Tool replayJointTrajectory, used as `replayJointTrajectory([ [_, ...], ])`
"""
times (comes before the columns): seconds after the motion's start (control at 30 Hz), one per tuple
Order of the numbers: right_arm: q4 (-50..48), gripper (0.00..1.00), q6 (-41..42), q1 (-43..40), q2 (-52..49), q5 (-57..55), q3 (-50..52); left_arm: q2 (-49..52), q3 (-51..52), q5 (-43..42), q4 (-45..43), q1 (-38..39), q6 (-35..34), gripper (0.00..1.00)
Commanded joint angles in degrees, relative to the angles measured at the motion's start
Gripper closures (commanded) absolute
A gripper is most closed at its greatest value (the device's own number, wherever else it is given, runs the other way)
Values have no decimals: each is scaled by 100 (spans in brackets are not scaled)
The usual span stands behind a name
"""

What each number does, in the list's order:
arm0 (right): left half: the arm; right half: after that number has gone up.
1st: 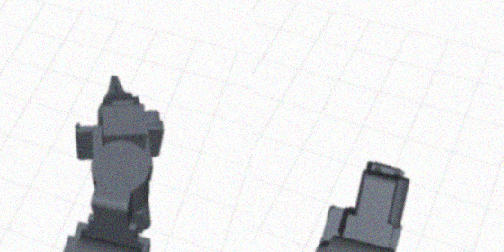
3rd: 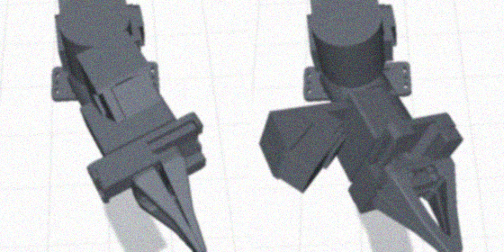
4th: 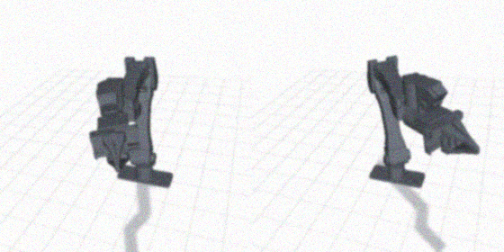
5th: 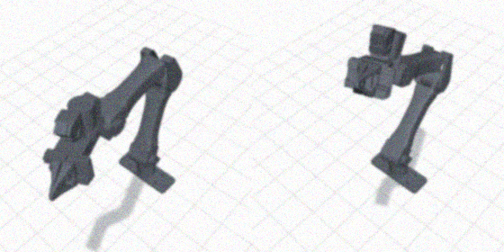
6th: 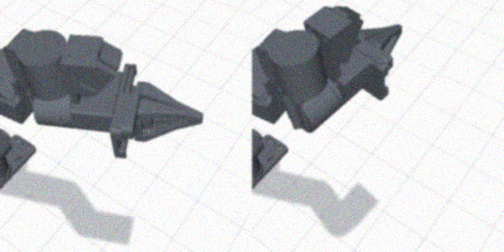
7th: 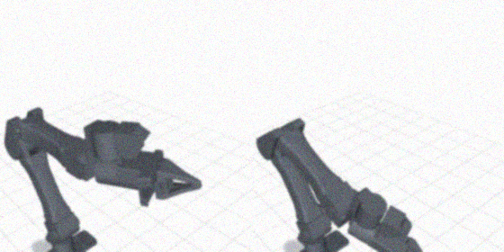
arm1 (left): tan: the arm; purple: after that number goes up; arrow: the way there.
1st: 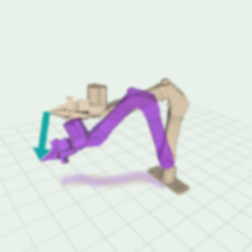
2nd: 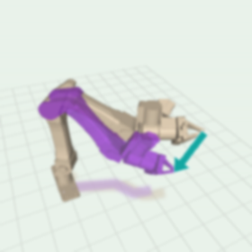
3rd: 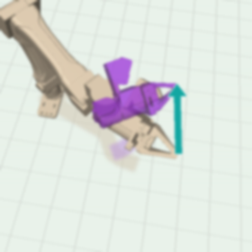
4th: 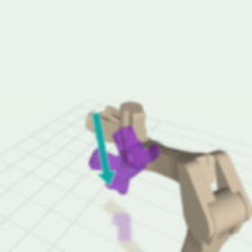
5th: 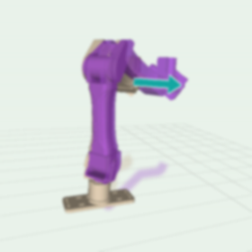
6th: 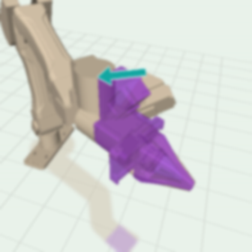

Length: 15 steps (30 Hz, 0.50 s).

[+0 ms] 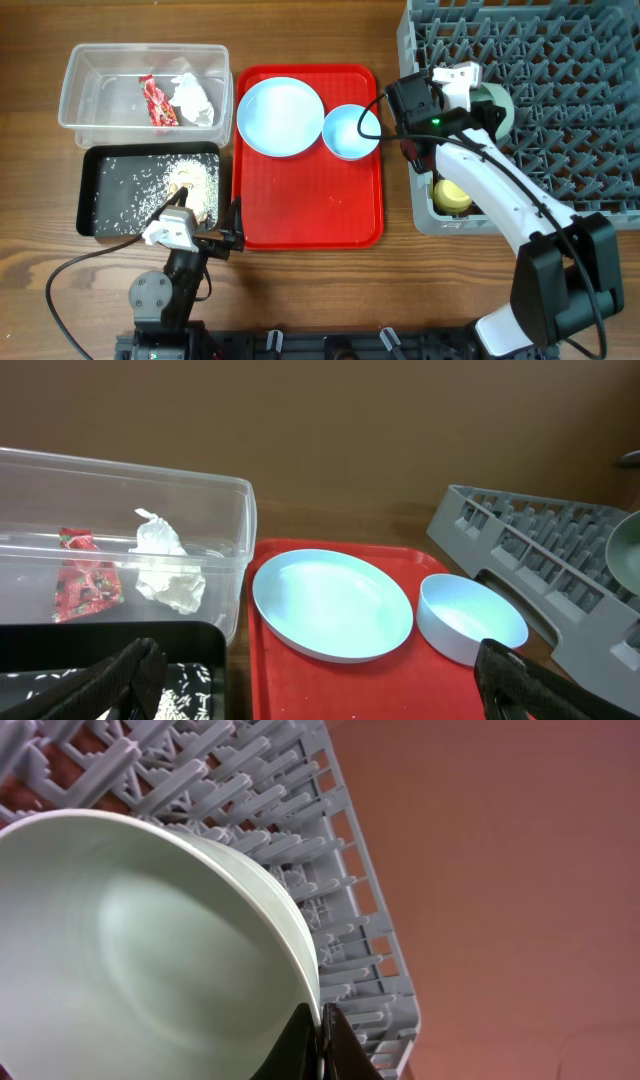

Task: Sort waste into correct bins and load items into the dishwasher rack
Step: 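Lift the green bowl into the grey rack and open the right gripper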

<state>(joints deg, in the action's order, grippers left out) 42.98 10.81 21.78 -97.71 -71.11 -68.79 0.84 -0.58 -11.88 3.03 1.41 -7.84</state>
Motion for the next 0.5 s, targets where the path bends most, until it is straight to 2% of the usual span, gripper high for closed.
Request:
replayJointTrajectory([
  [0.0,-59,95,-223,-114,-52,-195,17,-31,26,-31,24,20,-31,0],
  [0.2,-24,96,-352,103,-55,739,17,-31,26,-31,24,20,-31,0],
  [0.43,262,88,-487,675,-52,1469,17,-31,26,-31,24,20,-31,0],
  [0.47,367,84,-409,789,-31,1521,13,-31,26,-31,24,20,-31,0],
])
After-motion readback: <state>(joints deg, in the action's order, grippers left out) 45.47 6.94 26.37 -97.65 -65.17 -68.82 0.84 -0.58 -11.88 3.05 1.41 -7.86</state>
